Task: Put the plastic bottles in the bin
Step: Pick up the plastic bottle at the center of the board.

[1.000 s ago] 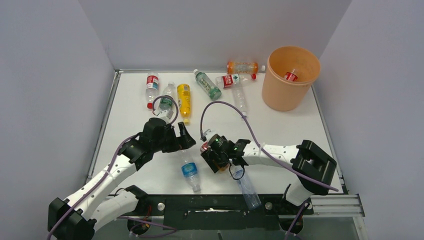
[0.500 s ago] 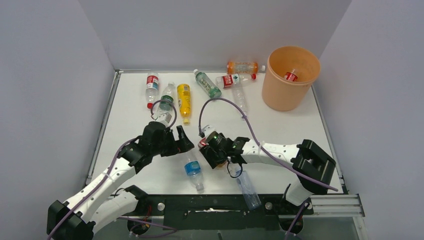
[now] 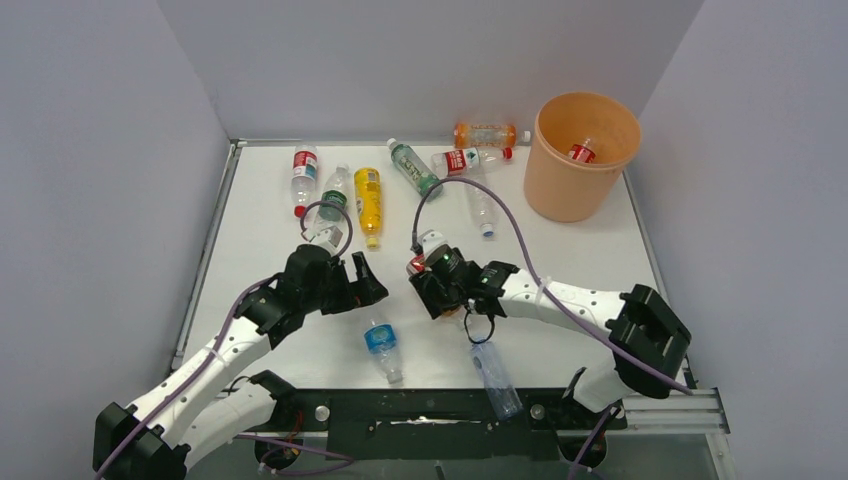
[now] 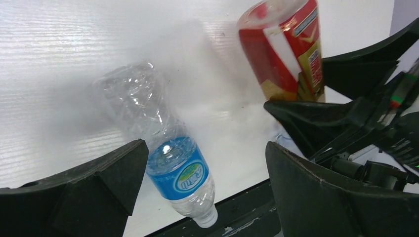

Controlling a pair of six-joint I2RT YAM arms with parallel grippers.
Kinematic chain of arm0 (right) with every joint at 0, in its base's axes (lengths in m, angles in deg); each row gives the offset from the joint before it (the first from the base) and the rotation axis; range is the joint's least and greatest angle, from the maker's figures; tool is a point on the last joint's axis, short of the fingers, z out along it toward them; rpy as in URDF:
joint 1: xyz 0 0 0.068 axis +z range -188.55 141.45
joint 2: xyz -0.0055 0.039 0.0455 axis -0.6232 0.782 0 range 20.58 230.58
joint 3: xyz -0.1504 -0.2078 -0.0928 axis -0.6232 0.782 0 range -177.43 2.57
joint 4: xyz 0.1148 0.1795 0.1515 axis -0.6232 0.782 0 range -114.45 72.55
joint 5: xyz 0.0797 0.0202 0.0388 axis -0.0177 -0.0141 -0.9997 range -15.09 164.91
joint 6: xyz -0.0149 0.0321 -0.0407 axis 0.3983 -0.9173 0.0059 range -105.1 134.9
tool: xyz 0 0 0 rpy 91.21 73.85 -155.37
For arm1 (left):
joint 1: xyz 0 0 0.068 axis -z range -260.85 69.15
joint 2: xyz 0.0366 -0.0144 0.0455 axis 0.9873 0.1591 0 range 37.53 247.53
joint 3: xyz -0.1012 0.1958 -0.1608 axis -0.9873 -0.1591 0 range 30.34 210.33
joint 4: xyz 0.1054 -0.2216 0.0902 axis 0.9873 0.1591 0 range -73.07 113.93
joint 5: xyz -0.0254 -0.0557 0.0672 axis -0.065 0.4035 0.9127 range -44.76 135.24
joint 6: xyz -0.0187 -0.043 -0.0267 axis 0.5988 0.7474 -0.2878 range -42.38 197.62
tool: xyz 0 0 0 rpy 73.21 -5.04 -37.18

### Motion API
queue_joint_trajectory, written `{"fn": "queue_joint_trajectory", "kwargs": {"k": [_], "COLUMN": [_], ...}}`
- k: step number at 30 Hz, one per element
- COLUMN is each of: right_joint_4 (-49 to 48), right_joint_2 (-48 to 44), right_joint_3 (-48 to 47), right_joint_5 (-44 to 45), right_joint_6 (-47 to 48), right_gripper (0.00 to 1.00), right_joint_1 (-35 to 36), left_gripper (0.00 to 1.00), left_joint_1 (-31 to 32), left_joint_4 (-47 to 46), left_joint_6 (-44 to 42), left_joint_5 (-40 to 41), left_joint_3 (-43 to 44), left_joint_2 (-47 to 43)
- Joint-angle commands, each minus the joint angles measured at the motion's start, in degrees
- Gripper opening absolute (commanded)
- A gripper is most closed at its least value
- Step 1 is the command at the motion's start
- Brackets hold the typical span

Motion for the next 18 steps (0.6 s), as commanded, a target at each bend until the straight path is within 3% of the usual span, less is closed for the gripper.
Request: {"fn": "queue_joint_trajectory", "kwargs": {"k": [1, 18], "right_joint_4": [-0.6, 2.9], "right_joint_2": [-4.9, -9.3], "right_joint_3": [-3.0, -11.6], "right_joint_5": [1.7, 0.5], "right_joint_6": [1.8, 9.3], "right_gripper": [0.56, 0.56], "right_joint_1": [-3.4, -14.5], "left_gripper": [0.91, 0.91], "left_joint_1": [0.2, 0.2], "left_joint_4": [-1.8, -3.5], "left_joint_6": [0.4, 0.3], "left_joint_5": [-0.3, -1.0], "left_joint_3": [-0.7, -0.9], "left_joint_2": [-1.1, 0.6]}}
